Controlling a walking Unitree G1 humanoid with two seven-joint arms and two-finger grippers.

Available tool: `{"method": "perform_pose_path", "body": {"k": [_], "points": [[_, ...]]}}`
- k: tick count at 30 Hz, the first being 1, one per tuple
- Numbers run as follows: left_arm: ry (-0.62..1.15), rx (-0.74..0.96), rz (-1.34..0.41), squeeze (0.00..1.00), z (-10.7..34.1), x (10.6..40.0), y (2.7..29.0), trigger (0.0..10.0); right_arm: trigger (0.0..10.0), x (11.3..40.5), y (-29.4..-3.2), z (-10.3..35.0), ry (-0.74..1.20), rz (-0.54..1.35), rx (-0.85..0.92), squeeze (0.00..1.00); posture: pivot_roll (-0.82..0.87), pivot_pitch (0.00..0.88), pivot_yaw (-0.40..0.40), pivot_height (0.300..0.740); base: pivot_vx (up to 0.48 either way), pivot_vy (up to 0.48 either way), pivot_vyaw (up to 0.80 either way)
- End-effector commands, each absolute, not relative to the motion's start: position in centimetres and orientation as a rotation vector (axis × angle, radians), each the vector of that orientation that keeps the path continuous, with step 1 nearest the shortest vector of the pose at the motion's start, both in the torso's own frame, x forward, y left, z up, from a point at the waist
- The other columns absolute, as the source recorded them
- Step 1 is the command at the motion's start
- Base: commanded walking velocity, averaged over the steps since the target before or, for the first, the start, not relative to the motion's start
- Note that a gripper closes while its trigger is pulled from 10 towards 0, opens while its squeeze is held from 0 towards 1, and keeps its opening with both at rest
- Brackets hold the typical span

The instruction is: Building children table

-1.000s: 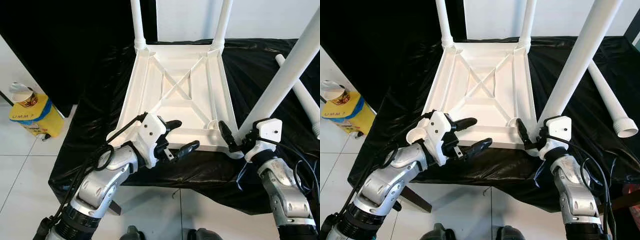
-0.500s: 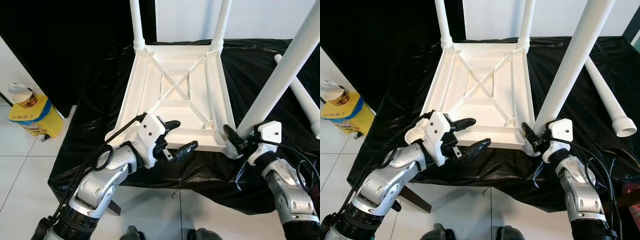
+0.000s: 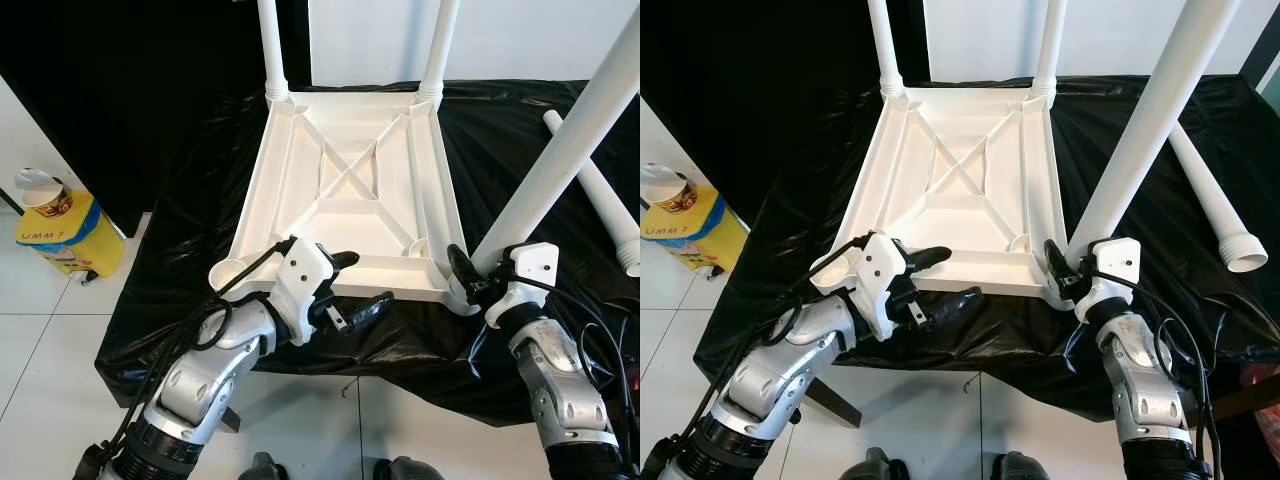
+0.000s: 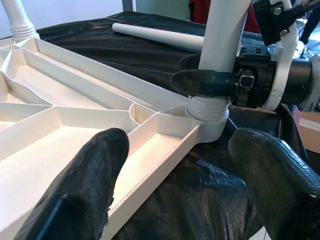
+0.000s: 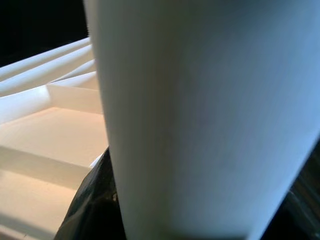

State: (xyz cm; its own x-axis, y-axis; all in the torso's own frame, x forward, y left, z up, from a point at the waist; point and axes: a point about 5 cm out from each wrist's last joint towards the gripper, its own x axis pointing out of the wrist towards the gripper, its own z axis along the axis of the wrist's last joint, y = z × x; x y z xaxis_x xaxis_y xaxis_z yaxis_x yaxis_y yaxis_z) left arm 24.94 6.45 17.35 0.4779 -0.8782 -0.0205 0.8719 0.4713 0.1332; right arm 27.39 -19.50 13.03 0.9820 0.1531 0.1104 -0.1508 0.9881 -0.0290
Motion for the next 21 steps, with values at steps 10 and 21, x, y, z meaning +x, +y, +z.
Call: {"method": "perform_pose_path", "body": {"k": [10, 21], "points": [[-0.019, 0.141, -1.027, 0.0, 16.8, 25.4, 6.3, 10.0, 10.0, 26.6, -17.7, 10.6, 0.021, -0.098, 0.013, 0.0, 0.02, 0.093, 0.028, 0.74, 0.0, 0.0, 0.0], [-0.024, 0.145, -1.03, 0.0, 16.8, 25.5, 6.2, 10.0, 10.0, 26.3, -17.1, 10.5, 0.03, -0.263, 0.027, 0.0, 0.02, 0.085, 0.031, 0.74, 0.0, 0.0, 0.0]]}}
